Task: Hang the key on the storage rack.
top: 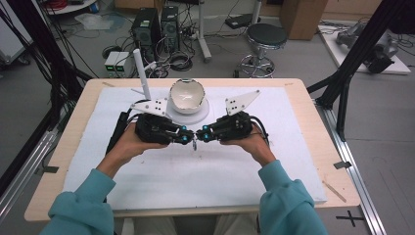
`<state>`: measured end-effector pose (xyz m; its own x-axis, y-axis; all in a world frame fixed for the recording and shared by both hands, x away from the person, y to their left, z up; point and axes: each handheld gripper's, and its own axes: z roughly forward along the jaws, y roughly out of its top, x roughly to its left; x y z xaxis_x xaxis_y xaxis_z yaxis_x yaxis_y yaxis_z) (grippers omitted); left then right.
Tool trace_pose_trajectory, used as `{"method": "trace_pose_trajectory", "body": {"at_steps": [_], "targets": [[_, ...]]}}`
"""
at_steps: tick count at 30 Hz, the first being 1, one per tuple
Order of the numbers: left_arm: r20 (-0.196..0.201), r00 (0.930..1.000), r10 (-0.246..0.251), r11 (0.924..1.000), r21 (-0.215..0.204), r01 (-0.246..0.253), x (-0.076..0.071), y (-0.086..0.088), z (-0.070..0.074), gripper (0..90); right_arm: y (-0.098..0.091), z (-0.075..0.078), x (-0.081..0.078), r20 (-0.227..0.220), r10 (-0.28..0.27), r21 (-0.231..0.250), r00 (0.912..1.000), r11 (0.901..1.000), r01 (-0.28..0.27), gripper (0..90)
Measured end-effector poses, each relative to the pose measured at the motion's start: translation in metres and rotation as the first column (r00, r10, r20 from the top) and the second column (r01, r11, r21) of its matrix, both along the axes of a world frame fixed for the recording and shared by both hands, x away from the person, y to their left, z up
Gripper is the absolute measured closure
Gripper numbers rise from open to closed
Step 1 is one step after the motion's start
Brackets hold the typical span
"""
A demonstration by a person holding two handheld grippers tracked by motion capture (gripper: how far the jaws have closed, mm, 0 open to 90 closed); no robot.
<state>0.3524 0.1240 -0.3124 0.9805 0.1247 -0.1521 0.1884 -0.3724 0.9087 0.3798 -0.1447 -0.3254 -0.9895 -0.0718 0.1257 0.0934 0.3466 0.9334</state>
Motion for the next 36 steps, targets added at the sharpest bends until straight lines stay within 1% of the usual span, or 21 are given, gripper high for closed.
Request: {"method": "trace_pose_trajectory", "body": {"at_steps": [2, 4, 8, 12, 14, 16, 18, 23, 24, 25, 26, 27, 28, 29, 30, 31, 32, 33, 34, 35, 36], "targets": [[0.002, 1.0, 0.002, 1.0, 0.001, -0.002, -0.0004, 0.0003, 0.0004, 82.4, -0.0005, 0.0, -0.001, -0.017, 0.002, -0.006, 0.9999, 1.0, -0.003, 88.6], [0.0, 1.0, 0.002, 1.0, 0.0, -0.002, -0.0008, 0.0002, 0.0005, 82.7, -0.0002, 0.0001, 0.0002, 0.002, 0.005, 0.004, 1.0, 1.0, -0.005, 88.7], [-0.001, 1.0, 0.009, 1.0, -0.001, -0.009, -0.0009, 0.0011, 0.0012, 85.6, -0.0006, 0.0002, -0.0012, -0.014, 0.005, -0.008, 0.9999, 1.0, -0.005, 88.6], [-0.003, 0.9999, 0.015, 0.9999, -0.004, -0.015, -0.0008, 0.0019, 0.0018, 86.4, -0.0001, 0.0002, -0.0008, -0.009, 0.006, -0.003, 0.9999, 1.0, -0.006, 88.6], [-0.001, 0.9999, 0.015, 0.9999, -0.001, -0.015, -0.001, 0.002, 0.0017, 86.7, 0.0002, -0.0001, -0.001, -0.017, 0.004, -0.005, 0.9999, 1.0, -0.004, 88.6], [-0.003, 0.9998, 0.018, 0.9998, 0.0, -0.018, -0.0017, 0.0016, 0.0017, 86.9, 0.0007, -0.0004, 0.0, -0.009, 0.007, 0.003, 0.9999, 1.0, -0.007, 88.6], [0.003, 0.9999, 0.016, 0.9999, -0.001, -0.016, -0.0019, 0.0014, 0.0018, 87.5, 0.0002, -0.0005, -0.0001, -0.021, 0.006, -0.001, 0.9998, 1.0, -0.006, 88.6], [0.012, 0.9996, 0.025, 0.9997, 0.005, -0.025, -0.0028, 0.0007, 0.0021, 88.4, -0.0002, -0.0006, 0.0011, -0.011, 0.005, 0.004, 0.9999, 1.0, -0.005, 88.6], [0.011, 0.9996, 0.024, 0.9997, 0.009, -0.024, -0.0028, 0.0007, 0.0021, 88.5, 0.0001, -0.0009, 0.0013, -0.013, 0.008, 0.004, 0.9999, 1.0, -0.008, 88.6], [0.011, 0.9996, 0.025, 0.9997, 0.008, -0.025, -0.0028, 0.0007, 0.002, 88.5, -0.0003, -0.0006, -0.0001, -0.033, 0.011, -0.01, 0.9994, 0.9999, -0.011, 88.5], [0.014, 0.9996, 0.024, 0.9997, 0.009, -0.024, -0.003, 0.0009, 0.0022, 88.6, 0.0005, -0.0011, 0.0007, -0.018, 0.006, 0.001, 0.9998, 1.0, -0.006, 88.4], [0.026, 0.9994, 0.023, 0.9996, 0.016, -0.024, -0.0031, 0.0013, 0.0027, 88.6, 0.0003, -0.0009, -0.0004, -0.028, 0.004, -0.006, 0.9996, 1.0, -0.005, 88.0], [0.024, 0.9993, 0.029, 0.9995, 0.012, -0.029, -0.0038, 0.0011, 0.0029, 88.7, 0.0007, -0.0009, 0.0007, -0.009, 0.01, 0.0, 0.9999, 1.0, -0.01, 87.6], [0.026, 0.9992, 0.031, 0.9995, 0.011, -0.031, -0.0038, 0.0013, 0.0031, 88.7, 0.0008, -0.0008, 0.0001, -0.014, 0.008, 0.001, 0.9999, 1.0, -0.008, 87.2], [0.028, 0.9991, 0.033, 0.9993, 0.017, -0.034, -0.0036, 0.0014, 0.003, 88.7, 0.001, -0.0007, 0.0004, -0.007, 0.006, 0.008, 1.0, 1.0, -0.006, 84.8], [0.027, 0.9991, 0.034, 0.9992, 0.02, -0.034, -0.0035, 0.0014, 0.0027, 88.7, 0.0007, -0.0006, 0.0001, -0.02, 0.002, 0.015, 0.9998, 0.9999, -0.002, 75.9], [0.024, 0.9989, 0.04, 0.999, 0.022, -0.04, -0.0036, 0.0013, 0.0024, 88.7, 0.0009, -0.0012, 0.0009, -0.012, -0.023, 0.039, 0.9997, 0.999, 0.023, 50.1], [0.026, 0.9989, 0.04, 0.9988, 0.028, -0.04, -0.0032, 0.0019, 0.0025, 88.7, 0.0009, -0.0012, 0.0009, -0.012, -0.023, 0.039, 0.9997, 0.999, 0.023, 50.1], [0.03, 0.9986, 0.044, 0.9987, 0.025, -0.045, -0.0031, 0.0023, 0.0027, 88.7, 0.0009, -0.0011, -0.0004, -0.001, -0.064, 0.032, 0.9979, 0.9974, 0.064, 38.8], [0.028, 0.9986, 0.045, 0.9988, 0.02, -0.046, -0.0028, 0.0031, 0.0031, 88.7, 0.0006, -0.0022, -0.002, 0.017, -0.151, 0.024, 0.9885, 0.9884, 0.15, 15.9], [0.031, 0.9983, 0.05, 0.9986, 0.017, -0.05, -0.0027, 0.0042, 0.0036, 88.7, 0.0006, -0.0022, -0.002, 0.017, -0.151, 0.024, 0.9885, 0.9884, 0.15, 15.9]]}}
